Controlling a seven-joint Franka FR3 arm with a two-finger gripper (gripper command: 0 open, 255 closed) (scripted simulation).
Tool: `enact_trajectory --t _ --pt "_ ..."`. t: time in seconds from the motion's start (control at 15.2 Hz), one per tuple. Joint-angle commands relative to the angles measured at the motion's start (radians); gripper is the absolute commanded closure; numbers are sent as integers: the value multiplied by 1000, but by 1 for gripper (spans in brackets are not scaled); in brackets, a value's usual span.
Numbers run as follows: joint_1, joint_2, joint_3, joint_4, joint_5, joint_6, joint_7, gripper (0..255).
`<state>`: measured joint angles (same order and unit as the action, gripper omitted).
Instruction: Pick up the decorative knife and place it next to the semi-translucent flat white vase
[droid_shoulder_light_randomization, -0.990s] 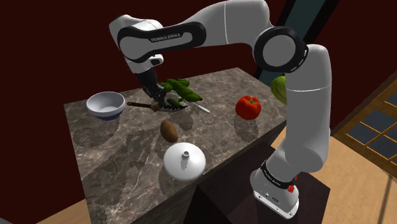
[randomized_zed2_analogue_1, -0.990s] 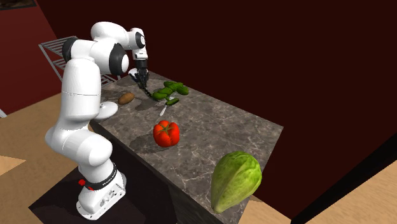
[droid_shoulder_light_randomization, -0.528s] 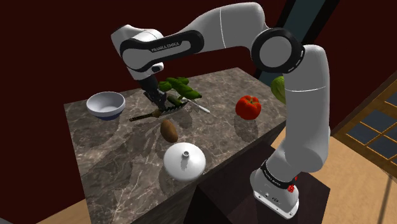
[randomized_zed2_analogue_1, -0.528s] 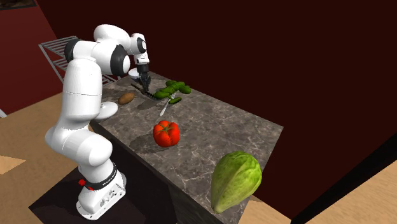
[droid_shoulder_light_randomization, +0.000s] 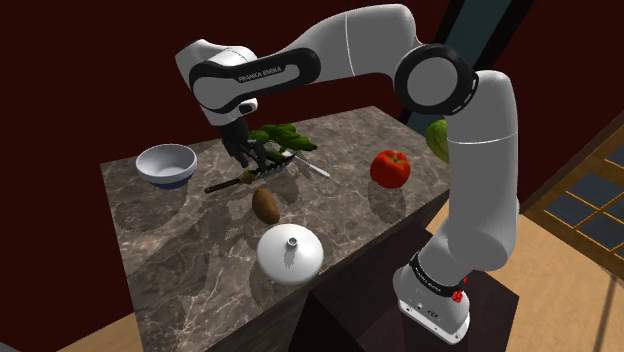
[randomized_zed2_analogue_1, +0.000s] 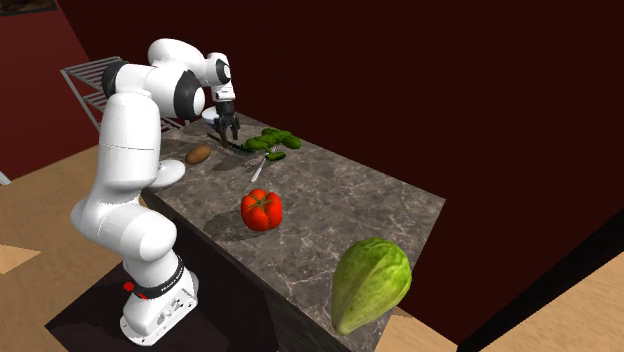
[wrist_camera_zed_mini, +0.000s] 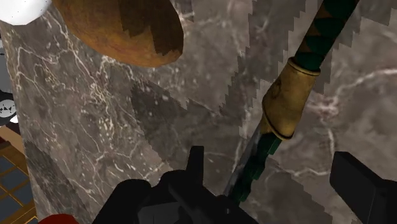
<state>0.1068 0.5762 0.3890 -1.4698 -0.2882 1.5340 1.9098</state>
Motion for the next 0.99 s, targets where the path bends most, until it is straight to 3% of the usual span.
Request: enact_trajectory --t 0.0,0.13,0.4,0.92 --pt "0 0 0 0 0 0 0 0" --pt "0 0 0 -1 0 1 1 0" --pt "43 55 -2 205 -6 -149 -10 0" --pt "43 55 -2 205 -6 -149 -10 0"
